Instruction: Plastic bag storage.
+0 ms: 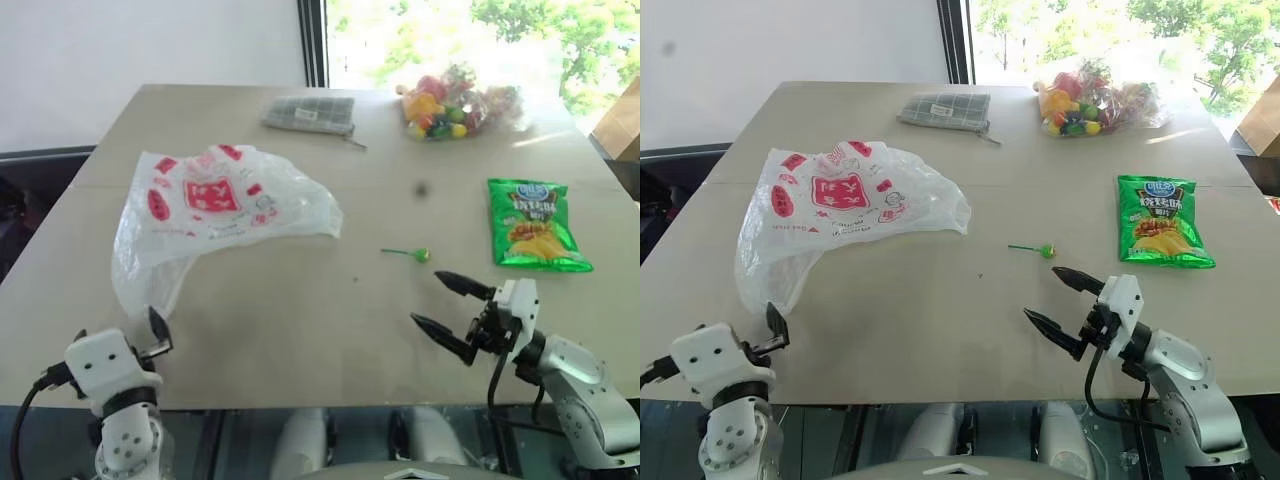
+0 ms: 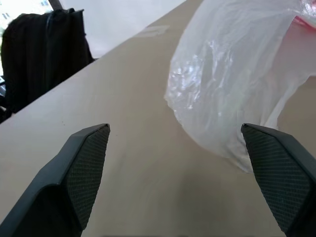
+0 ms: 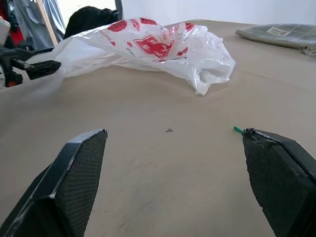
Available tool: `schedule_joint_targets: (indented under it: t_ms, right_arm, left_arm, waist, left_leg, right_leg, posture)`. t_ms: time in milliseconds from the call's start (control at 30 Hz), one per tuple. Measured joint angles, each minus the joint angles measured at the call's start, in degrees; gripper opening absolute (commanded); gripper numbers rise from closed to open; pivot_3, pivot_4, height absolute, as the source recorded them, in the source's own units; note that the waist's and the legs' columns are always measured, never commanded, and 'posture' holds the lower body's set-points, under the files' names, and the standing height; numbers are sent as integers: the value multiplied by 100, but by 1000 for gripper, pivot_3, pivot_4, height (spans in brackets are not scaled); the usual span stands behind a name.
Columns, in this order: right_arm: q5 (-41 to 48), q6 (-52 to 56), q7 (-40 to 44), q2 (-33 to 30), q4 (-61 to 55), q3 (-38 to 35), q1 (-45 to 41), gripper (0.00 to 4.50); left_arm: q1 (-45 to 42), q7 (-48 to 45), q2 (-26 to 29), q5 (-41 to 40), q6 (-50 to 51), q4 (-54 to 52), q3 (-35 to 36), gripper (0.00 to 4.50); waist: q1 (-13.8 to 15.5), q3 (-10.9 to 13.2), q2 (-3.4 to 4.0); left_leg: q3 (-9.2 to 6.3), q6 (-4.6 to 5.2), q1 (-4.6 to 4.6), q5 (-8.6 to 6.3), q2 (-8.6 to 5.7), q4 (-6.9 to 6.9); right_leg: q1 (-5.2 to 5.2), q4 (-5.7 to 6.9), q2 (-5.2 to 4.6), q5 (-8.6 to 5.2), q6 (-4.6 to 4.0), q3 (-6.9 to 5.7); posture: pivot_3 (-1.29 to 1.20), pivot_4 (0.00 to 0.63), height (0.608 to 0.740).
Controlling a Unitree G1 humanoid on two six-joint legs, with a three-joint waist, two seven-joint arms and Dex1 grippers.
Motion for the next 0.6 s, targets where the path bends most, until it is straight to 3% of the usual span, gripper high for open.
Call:
schedule_joint_targets:
  t_ms: [233, 400, 467, 500, 533, 600]
  right_arm:
    - [103, 100, 381, -240, -418, 280, -59, 4442]
    - [112, 140, 383, -303, -464, 330, -79, 4500]
    - [103, 177, 394, -352, -463, 333, -113, 4500]
    - [100, 177, 399, -364, -463, 333, -129, 4500]
    - [92, 177, 432, -403, -447, 334, -192, 4500]
    - [88, 175, 455, -428, -379, 327, -363, 4500]
  left_arm:
    - [-313, -441, 495, -287, -116, 702, 48, 4500]
    - [-472, -601, 557, -380, -292, 810, 28, 3012]
    - [-484, -677, 603, -391, -354, 820, 22, 1935]
    - [-486, -687, 611, -391, -359, 820, 22, 1735]
    - [-504, -726, 639, -391, -371, 821, 12, 1102]
    - [-546, -811, 718, -386, -376, 821, -35, 267]
  waist:
    - [-5, 2, -5]
    - [-2, 1, -7]
    - [-2, 2, -6]
    - [-3, 2, -6]
    - [-5, 2, -6]
    - [-5, 2, -6]
  left_leg:
    - [-2, -1, 1, 1, 1, 2]
    - [-4, -2, 2, 1, 0, 9]
    - [-4, -3, 2, 1, 1, 9]
    - [-5, -3, 2, 1, 1, 9]
    - [-5, -3, 3, 1, 2, 9]
    - [-5, -4, 4, 2, 2, 9]
  right_leg:
    - [1, 5, 1, 1, 2, -2]
    - [5, 5, -4, 2, 2, -2]
    - [5, 7, -4, 2, 2, -2]
    - [5, 7, -4, 2, 2, -2]
    - [5, 8, -4, 2, 1, -3]
    - [5, 9, -4, 2, 1, -3]
  posture:
    - [0, 150, 740]
    - [0, 150, 740]
    - [0, 150, 740]
    - [0, 150, 740]
    - [0, 150, 740]
    - [0, 150, 740]
